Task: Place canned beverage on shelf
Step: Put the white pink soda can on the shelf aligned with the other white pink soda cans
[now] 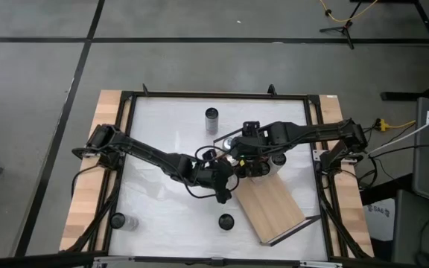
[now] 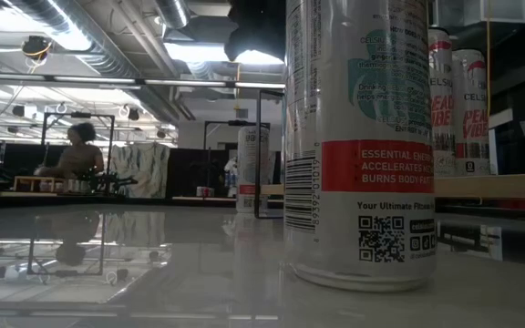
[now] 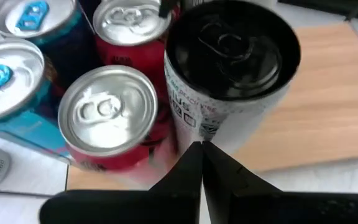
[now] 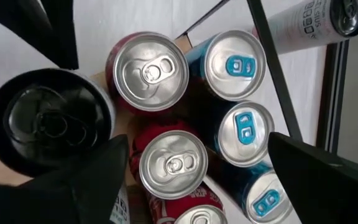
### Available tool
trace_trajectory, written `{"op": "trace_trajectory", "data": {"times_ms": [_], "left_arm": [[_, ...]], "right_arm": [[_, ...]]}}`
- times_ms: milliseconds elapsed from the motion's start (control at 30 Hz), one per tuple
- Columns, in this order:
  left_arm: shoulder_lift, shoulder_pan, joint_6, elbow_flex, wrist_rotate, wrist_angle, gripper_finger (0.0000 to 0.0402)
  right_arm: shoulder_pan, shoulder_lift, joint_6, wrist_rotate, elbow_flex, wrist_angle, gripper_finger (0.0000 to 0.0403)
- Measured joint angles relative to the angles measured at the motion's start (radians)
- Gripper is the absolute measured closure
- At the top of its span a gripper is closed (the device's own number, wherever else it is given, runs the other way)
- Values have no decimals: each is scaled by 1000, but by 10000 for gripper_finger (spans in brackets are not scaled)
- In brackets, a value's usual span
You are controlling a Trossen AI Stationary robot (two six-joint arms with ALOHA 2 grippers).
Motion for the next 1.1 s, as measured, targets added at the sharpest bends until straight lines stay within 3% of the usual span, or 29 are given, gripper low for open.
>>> {"op": "trace_trajectory", "data": {"times_ms": [533,900,1100], "left_arm": [[-15,18,29,0,26,34,400],[-223,55,33,0,47,-63,400],[-339,104,177,0,29,-57,400]], "right_arm": [[0,-32,-24,37,1,-9,29],[0,-152,-23,102,1,-33,29],[0,-254,-24,151,1,-40,29]]}}
